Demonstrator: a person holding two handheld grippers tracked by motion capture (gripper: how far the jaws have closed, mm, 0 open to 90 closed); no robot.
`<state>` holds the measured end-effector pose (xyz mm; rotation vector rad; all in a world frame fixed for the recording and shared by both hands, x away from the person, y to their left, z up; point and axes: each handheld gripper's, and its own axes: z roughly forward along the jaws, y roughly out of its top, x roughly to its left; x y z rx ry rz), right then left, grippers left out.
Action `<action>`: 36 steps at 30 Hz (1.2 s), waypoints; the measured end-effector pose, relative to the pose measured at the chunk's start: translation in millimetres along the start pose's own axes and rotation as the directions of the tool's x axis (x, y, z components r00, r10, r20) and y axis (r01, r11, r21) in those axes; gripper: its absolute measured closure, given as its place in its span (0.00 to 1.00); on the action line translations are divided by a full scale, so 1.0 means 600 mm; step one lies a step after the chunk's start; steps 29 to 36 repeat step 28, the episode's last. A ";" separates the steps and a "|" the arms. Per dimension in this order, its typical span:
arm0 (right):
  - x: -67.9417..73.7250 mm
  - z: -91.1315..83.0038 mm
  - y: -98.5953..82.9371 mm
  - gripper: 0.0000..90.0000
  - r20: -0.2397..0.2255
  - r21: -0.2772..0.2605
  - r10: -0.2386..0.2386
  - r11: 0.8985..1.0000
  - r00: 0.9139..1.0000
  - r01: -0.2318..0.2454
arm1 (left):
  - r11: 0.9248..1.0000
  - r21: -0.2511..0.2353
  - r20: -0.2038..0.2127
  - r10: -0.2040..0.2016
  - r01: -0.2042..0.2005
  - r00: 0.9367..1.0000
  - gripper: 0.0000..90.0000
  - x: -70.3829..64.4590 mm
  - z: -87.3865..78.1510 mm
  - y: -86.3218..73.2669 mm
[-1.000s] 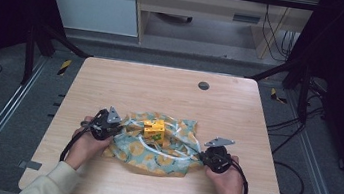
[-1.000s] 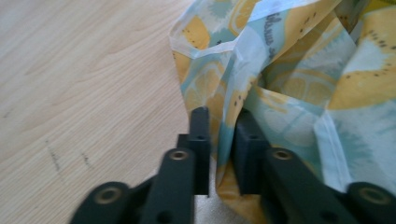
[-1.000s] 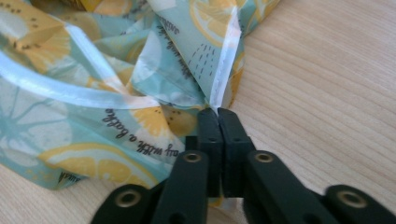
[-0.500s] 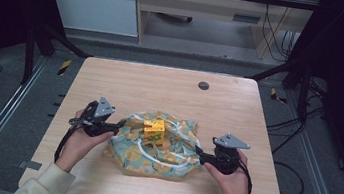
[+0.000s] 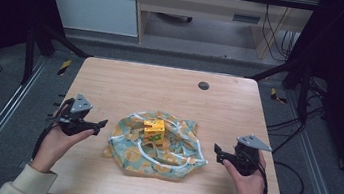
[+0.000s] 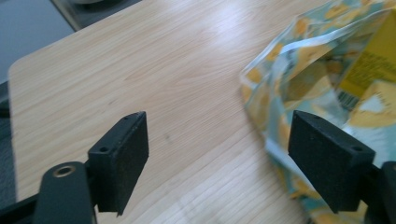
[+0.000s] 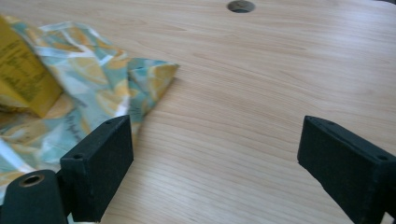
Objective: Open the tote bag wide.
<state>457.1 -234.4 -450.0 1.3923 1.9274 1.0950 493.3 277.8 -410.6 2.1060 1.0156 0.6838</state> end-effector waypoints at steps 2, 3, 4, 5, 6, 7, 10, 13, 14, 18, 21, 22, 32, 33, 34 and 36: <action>-0.008 -0.002 -0.002 0.11 0.012 0.001 0.007 1.000 1.000 -0.007 | 1.000 0.003 -0.009 -0.007 0.007 1.000 0.20 0.008 -0.003 -0.005; -0.015 -0.003 -0.004 0.11 0.021 0.001 0.018 1.000 1.000 -0.018 | 1.000 0.006 -0.017 -0.021 0.021 1.000 0.20 0.017 -0.007 -0.012; -0.025 -0.005 -0.007 0.10 0.035 0.003 0.030 1.000 0.999 -0.030 | 0.999 0.009 -0.024 -0.036 0.036 0.999 0.19 0.025 -0.010 -0.017; -0.040 -0.007 -0.013 0.10 0.052 0.009 0.052 0.999 0.997 -0.053 | 0.998 0.017 -0.031 -0.062 0.062 0.998 0.18 0.038 -0.012 -0.027; -0.040 -0.007 -0.013 0.10 0.052 0.009 0.052 0.999 0.997 -0.053 | 0.998 0.017 -0.031 -0.062 0.062 0.998 0.18 0.038 -0.012 -0.027; -0.054 -0.009 -0.018 0.09 0.063 0.020 0.072 0.997 0.995 -0.073 | 0.996 0.026 -0.031 -0.082 0.083 0.996 0.17 0.046 -0.012 -0.035; -0.064 -0.009 -0.024 0.08 0.077 0.037 0.081 0.996 0.994 -0.084 | 0.992 0.049 -0.035 -0.114 0.116 0.993 0.15 0.060 -0.011 -0.054; -0.082 -0.003 -0.040 0.08 0.097 0.095 0.109 0.988 0.989 -0.118 | 0.989 0.104 -0.031 -0.104 0.107 0.994 0.11 0.065 -0.002 -0.074; -0.082 -0.003 -0.040 0.08 0.097 0.095 0.109 0.988 0.989 -0.118 | 0.988 0.122 -0.027 -0.095 0.098 0.995 0.11 0.065 0.001 -0.079; -0.084 0.005 -0.050 0.08 0.084 0.158 0.111 0.980 0.990 -0.123 | 0.981 0.194 -0.012 -0.024 0.026 1.000 0.08 0.047 0.018 -0.099; -0.069 0.015 -0.056 0.08 0.056 0.221 0.072 0.972 0.996 -0.083 | 0.980 0.198 0.015 -0.009 0.006 1.000 0.08 0.034 0.030 -0.105; -0.069 0.015 -0.056 0.08 0.056 0.221 0.072 0.972 0.996 -0.083 | 0.980 0.197 0.015 -0.024 0.020 1.000 0.08 0.031 0.034 -0.106; -0.050 0.023 -0.059 0.09 0.028 0.274 0.032 0.961 0.999 -0.038 | 0.981 0.193 0.019 -0.007 0.003 1.000 0.08 0.011 0.048 -0.107; -0.050 0.023 -0.059 0.09 0.028 0.274 0.032 0.961 0.999 -0.038 | 0.981 0.193 0.019 -0.007 0.003 1.000 0.08 0.011 0.048 -0.107; -0.050 0.023 -0.059 0.09 0.028 0.274 0.032 0.961 0.999 -0.038 | 0.981 0.193 0.019 -0.007 0.003 1.000 0.08 0.011 0.048 -0.107; -0.050 0.023 -0.059 0.09 0.028 0.274 0.032 0.961 0.999 -0.038 | 0.981 0.193 0.019 -0.007 0.003 1.000 0.08 0.011 0.048 -0.107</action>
